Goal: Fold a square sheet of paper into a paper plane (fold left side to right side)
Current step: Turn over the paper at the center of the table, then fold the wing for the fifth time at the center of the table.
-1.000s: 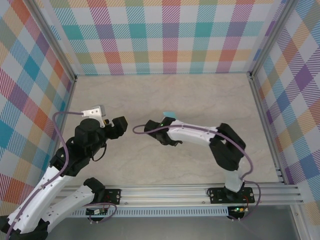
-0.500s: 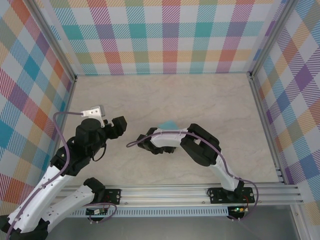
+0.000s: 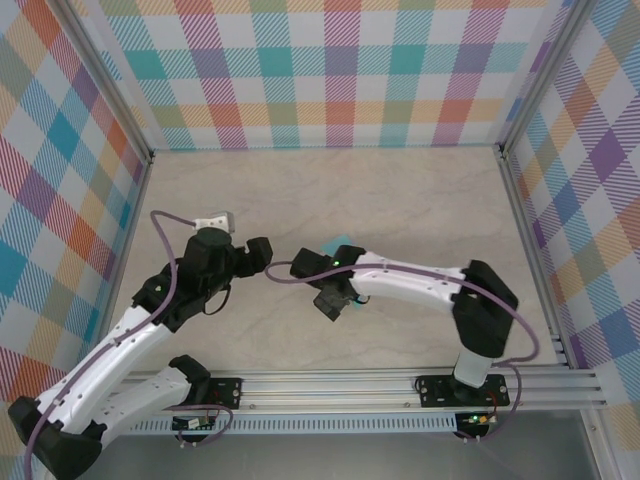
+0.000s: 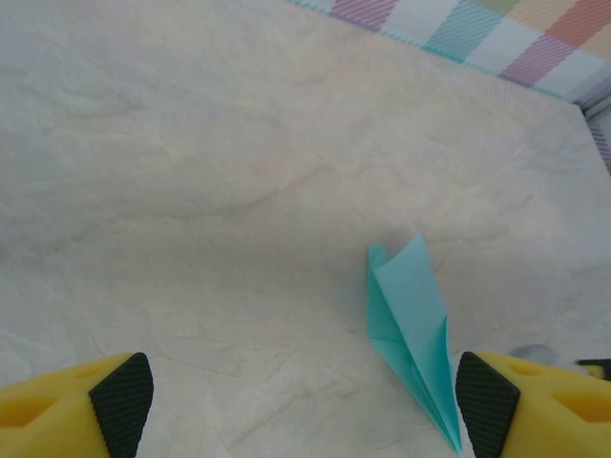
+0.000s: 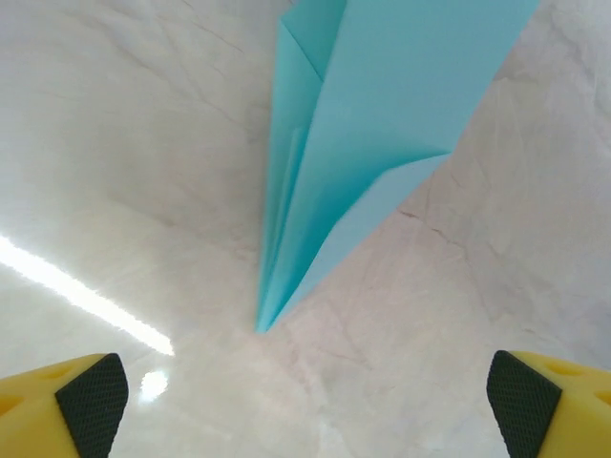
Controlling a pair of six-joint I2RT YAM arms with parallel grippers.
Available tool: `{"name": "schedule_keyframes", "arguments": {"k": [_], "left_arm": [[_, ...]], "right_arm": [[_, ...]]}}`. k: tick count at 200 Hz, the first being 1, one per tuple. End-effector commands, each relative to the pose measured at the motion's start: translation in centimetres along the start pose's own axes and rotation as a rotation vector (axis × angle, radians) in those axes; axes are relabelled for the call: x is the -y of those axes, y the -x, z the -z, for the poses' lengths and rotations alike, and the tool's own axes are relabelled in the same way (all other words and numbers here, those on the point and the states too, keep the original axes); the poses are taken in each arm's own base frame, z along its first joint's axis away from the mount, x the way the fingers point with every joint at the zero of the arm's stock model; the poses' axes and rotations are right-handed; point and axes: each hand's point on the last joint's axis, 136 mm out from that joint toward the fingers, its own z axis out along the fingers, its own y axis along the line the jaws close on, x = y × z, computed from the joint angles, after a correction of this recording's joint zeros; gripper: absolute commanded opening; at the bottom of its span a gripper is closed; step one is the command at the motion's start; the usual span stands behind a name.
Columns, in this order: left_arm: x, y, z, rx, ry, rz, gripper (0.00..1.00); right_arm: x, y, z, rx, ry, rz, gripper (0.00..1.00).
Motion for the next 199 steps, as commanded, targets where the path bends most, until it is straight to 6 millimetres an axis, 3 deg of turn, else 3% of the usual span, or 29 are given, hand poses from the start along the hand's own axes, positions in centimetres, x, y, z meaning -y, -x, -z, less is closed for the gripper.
{"name": "schedule_keyframes", "arguments": {"k": [1,34,63,112,153,199], "left_arm": [[1.3,-1.1,-2.1,-0.053,-0.06,0.061,0.85],[3.3,-3.8,-6.0,-0.157,-0.15,0.134,0.85],[4.6,-5.5,-8.5,-0.24,-0.192,0.163,0.86],[6.2,-8.1,-11.6,-0.335,-0.229,0.224,0.85],[8.3,-9.9,-14.0,-0.4,-0.276,0.253,0.85],[10.8,-11.4,-16.3,-0.453,-0.315,0.248,0.85]], "right_arm": [[-1.6,0.3,1.9,0.094,0.169,-0.072,1.0],[1.3,0.0,3.5,0.2,0.293,-0.26,1.0],[5.1,-1.2,4.0,0.318,0.425,-0.497,1.0],[10.3,-5.7,1.5,0.417,0.629,-0.904,1.0],[12.1,-9.7,-2.3,0.404,0.775,-1.225,1.0],[12.1,-11.1,-2.8,0.39,0.746,-1.248,1.0]]}}
